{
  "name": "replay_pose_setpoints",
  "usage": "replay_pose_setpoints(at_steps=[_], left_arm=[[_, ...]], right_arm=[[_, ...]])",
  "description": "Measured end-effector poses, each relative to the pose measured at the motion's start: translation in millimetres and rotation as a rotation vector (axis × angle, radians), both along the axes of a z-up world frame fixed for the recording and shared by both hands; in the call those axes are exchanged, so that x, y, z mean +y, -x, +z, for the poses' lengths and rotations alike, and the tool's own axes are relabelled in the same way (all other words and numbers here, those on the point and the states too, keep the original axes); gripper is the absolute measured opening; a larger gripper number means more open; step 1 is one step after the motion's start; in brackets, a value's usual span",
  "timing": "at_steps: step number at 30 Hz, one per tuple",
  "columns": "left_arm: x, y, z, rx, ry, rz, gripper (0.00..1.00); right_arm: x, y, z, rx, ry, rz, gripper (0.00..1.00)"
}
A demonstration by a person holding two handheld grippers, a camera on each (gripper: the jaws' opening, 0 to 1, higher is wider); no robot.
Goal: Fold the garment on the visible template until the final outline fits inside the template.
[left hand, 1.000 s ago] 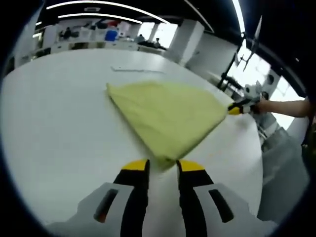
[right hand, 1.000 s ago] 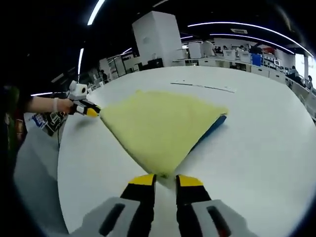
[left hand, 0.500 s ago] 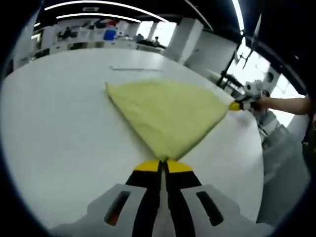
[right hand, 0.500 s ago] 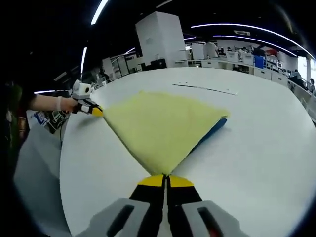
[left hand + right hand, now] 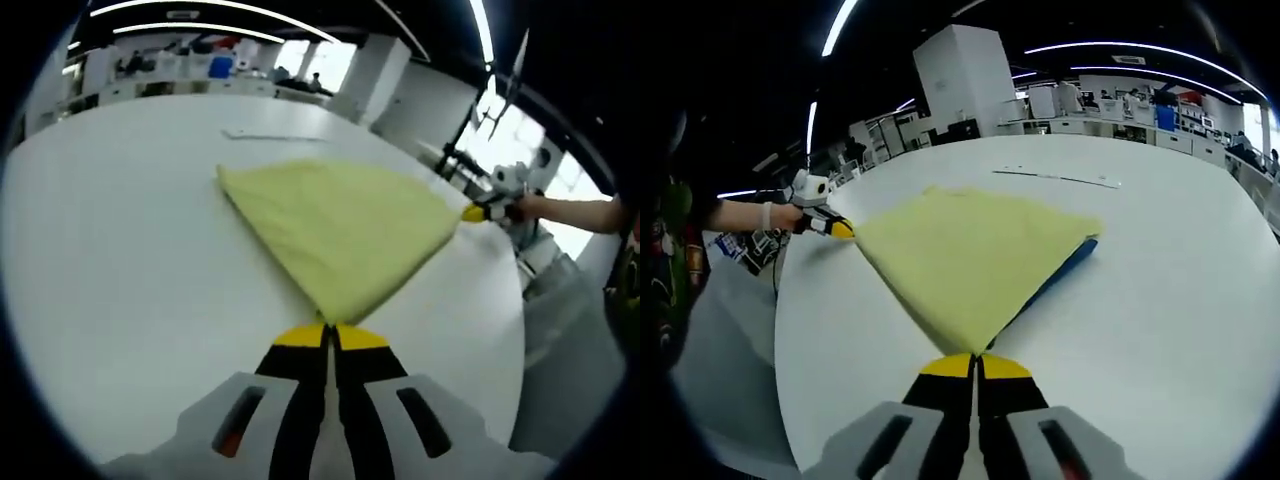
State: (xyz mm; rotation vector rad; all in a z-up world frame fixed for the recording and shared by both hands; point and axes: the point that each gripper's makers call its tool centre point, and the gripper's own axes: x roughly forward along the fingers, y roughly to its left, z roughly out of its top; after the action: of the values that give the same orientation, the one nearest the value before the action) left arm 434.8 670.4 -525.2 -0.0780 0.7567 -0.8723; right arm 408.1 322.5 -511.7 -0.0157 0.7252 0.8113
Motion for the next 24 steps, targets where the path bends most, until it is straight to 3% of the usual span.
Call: replay_pose_setpoints(at_steps=[8, 18, 24], left_arm=[[4, 23.8, 4.2, 0.015, 0.017, 0.0, 0.0], [7, 88.5, 4.2, 0.075, 0.049, -0.034, 0.0], [10, 104.6, -0.3, 0.089, 0.068, -0.001, 0.0]], right_arm=[[4, 28, 1.0, 0.019, -0.019, 0.003, 0.0], [6, 81, 1.9, 0.057, -0.039, 0.002, 0.0], [8, 97, -3.0, 0.066, -0.045, -0.007, 0.0]])
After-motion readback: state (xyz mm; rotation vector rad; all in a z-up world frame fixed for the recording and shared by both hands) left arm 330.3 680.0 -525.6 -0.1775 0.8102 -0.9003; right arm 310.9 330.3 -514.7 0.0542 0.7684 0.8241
